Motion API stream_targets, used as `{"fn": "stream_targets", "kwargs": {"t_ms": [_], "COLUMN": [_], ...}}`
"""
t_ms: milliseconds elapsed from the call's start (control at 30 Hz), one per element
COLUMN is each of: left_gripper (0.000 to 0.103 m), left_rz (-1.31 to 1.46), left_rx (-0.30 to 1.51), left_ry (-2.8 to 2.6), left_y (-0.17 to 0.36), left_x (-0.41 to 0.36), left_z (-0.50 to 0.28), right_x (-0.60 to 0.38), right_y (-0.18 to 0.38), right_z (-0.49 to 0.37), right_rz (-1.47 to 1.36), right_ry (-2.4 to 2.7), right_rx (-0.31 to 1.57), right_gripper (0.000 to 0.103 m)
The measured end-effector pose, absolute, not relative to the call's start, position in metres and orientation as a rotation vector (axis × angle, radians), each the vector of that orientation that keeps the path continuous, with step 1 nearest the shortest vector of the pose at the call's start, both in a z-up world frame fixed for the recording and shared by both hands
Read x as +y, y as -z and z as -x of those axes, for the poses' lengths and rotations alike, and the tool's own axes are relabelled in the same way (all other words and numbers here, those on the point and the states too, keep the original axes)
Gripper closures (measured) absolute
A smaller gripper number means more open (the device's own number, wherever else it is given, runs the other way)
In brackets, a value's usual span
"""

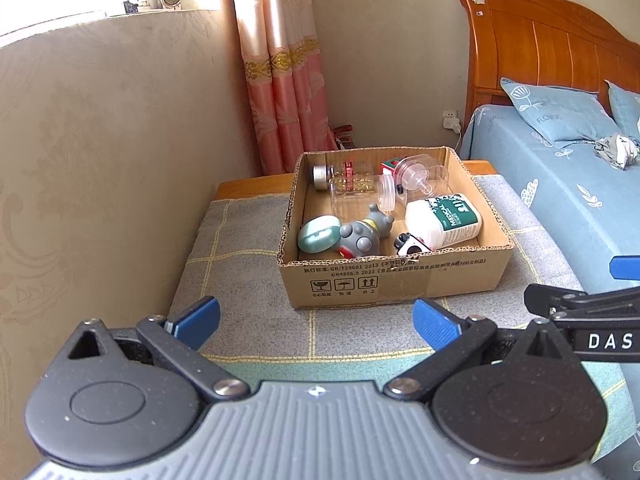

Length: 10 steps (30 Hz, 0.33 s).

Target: Organize rigid objects

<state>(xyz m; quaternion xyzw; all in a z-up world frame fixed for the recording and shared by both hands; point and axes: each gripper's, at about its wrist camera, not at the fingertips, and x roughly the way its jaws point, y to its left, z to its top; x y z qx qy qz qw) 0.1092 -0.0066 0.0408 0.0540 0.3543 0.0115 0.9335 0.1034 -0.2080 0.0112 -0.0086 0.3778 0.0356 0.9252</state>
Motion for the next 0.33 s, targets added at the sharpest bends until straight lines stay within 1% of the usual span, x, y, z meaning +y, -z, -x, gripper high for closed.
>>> {"fn": "stream_targets", "kwargs": {"t_ms": [333], "left_gripper": [0.001], "left_rz": [-0.106], "left_rx": [0.724], "left_ry": [-0.025], "left_y": [-0.0435], "left_x": [-0.0058], "left_z": [-0.1087], "right_x": [-0.2097], "right_y": [-0.012], "right_z": [-0.1012], "right_rz": [0.018], "right_ry": [-0.074], "right_rx": [0.769], "right_gripper": [0.0]}}
